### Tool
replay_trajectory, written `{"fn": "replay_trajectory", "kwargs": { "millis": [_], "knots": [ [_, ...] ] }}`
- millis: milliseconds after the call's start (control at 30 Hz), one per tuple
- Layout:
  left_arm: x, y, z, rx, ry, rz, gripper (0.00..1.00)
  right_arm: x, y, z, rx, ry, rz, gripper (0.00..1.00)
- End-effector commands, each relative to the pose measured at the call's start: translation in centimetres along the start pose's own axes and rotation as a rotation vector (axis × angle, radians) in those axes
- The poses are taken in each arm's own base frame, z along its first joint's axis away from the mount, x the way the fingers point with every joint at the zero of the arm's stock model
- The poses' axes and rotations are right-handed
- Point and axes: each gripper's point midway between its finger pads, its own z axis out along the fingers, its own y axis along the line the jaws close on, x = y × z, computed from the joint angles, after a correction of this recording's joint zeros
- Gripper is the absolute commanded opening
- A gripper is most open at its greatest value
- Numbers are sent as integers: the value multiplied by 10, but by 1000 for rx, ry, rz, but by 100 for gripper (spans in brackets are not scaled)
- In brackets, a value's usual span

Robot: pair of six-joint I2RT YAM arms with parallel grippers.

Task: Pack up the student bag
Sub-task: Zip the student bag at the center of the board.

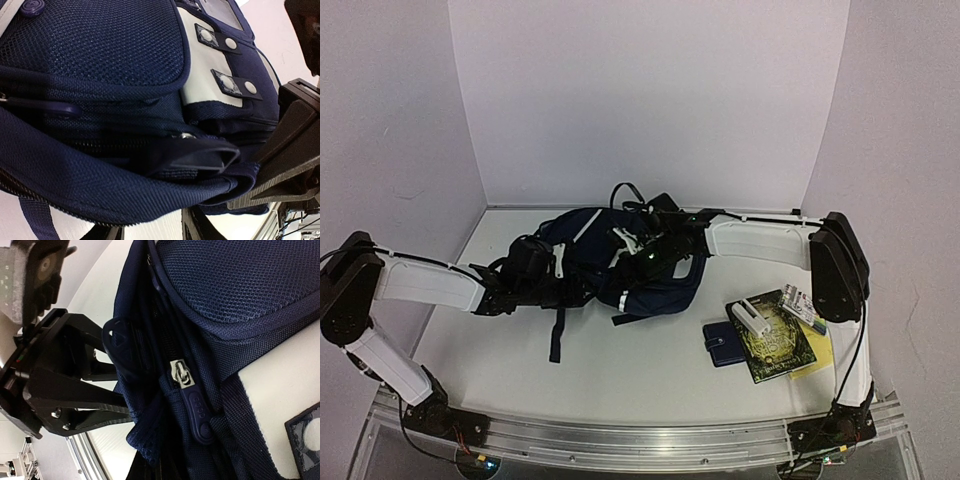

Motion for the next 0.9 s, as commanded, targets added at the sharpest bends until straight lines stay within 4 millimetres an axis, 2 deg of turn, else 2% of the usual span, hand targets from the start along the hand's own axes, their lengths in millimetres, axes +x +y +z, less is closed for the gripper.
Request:
{"fn": "replay_trajectory", "kwargs": {
  "millis": [0,167,267,400,533,867],
  "knots": [
    [-31,-21,-1,47,-99,-9,41,-41,61,-20,-146,-131,-138,0],
    [-39,-31,-2,69,-120,1,50,-36,66,-11,-154,-114,-141,0],
    [-40,-32,1,69,-122,0,47,-37,70,-9,-164,-112,-145,0],
    [-38,-20,0,18,-136,-21,35,-39,71,-12,-158,-123,-156,0],
    [-37,-8,-13,-33,-163,-27,21,-39,69,-18,-134,-134,-176,0],
    [-43,19,-52,-182,-224,-11,1,-31,47,-27,-86,-129,-172,0]
  ]
}}
